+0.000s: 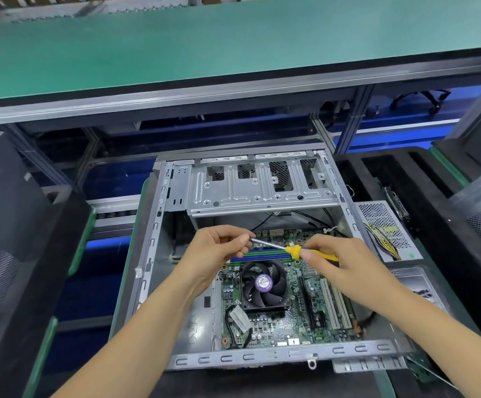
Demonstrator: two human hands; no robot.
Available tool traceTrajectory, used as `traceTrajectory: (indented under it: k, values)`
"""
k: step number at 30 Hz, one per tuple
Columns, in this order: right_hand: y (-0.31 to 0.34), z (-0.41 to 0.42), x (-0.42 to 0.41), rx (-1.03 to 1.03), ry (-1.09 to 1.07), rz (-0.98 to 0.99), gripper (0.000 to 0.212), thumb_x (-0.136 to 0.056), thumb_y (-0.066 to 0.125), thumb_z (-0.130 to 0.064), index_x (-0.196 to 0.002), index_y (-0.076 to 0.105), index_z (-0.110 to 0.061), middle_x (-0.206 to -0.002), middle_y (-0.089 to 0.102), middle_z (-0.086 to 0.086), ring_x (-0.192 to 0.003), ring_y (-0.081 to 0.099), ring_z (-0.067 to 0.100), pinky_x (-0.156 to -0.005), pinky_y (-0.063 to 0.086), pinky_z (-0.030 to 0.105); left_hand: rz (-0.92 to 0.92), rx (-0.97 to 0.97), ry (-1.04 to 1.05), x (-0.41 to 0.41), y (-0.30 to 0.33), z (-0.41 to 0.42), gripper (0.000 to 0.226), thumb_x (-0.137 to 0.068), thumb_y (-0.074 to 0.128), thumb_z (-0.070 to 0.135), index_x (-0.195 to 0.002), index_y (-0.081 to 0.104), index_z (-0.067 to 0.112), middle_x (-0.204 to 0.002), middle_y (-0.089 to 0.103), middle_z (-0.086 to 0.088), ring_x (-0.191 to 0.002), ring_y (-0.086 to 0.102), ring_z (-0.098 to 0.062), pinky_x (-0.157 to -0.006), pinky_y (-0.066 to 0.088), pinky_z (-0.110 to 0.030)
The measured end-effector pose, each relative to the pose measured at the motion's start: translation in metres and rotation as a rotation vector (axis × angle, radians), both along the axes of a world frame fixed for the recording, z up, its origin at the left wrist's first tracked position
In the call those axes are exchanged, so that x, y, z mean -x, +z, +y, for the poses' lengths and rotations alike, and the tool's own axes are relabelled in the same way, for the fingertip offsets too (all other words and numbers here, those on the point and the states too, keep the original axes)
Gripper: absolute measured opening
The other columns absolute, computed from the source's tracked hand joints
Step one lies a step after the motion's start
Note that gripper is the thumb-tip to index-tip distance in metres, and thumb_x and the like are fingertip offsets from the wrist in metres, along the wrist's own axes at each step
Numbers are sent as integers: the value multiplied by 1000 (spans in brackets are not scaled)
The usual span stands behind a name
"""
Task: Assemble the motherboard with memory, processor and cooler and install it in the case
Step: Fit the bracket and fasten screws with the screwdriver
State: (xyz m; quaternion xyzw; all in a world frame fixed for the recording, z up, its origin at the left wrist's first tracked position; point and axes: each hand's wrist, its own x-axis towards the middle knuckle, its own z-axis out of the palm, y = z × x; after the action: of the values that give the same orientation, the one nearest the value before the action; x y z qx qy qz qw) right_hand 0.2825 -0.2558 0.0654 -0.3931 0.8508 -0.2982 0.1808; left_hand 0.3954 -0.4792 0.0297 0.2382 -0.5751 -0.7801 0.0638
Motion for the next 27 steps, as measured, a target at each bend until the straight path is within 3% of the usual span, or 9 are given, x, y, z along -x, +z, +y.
traceTrajectory:
  k: [8,13,15,17,19,21,23,27]
  values:
    - [6,-1,2,35,22,-98,20,-92,48,-49,-90,64,-37,-73,62,-20,-71,53,-15,-66,38,15,-20,-241,-20,1,1,1,23,-76,67,10,-96,75,1,-74,66,-5,-61,58,-5,-59,51,-12]
    - [14,4,6,58,20,-89,20,-89,48,-53,-86,64,-40,-75,64,-25,-75,55,-13,-64,35,12,-39,-252,-74,0,5,2,56,-78,69,37,-119,63,0,-68,58,-2,-55,49,-6,-51,45,-14]
    - [21,9,10,45,38,-74,17,-89,50,-50,-83,63,-41,-73,62,-30,-73,56,-10,-62,36,11,-105,-177,-84,-1,6,3,66,-77,62,57,-119,62,5,-62,47,0,-50,38,-8,-46,38,-16]
    - [31,16,16,-7,64,-60,18,-89,50,-49,-85,63,-38,-73,65,-19,-68,60,3,-62,42,17,-195,-34,-53,-1,9,4,67,-81,50,66,-113,65,9,-56,32,4,-46,26,-8,-41,26,-17]
    - [44,24,22,-77,96,-26,18,-87,50,-50,-87,61,-36,-73,66,-16,-63,57,2,-62,45,22,-268,128,2,2,14,4,60,-90,42,62,-103,67,10,-50,26,9,-42,20,-7,-38,18,-18]
    - [57,29,28,-162,166,17,15,-86,53,-50,-85,57,-36,-66,61,-21,-58,54,-1,-59,44,26,-307,287,14,13,22,8,50,-98,41,50,-89,66,9,-46,28,11,-39,21,-7,-37,19,-17]
    - [68,31,30,-255,254,29,15,-86,55,-50,-84,54,-35,-64,62,-14,-52,53,6,-57,46,30,-304,392,-43,28,31,17,43,-99,43,41,-75,60,11,-44,30,10,-37,23,-8,-36,22,-14]
    - [74,26,25,-465,419,128,20,-85,59,-50,-74,50,-36,-57,57,-18,-60,51,-2,-53,39,18,-234,415,-245,59,43,45,39,-99,45,35,-70,57,13,-44,31,8,-35,24,-7,-36,25,-13]
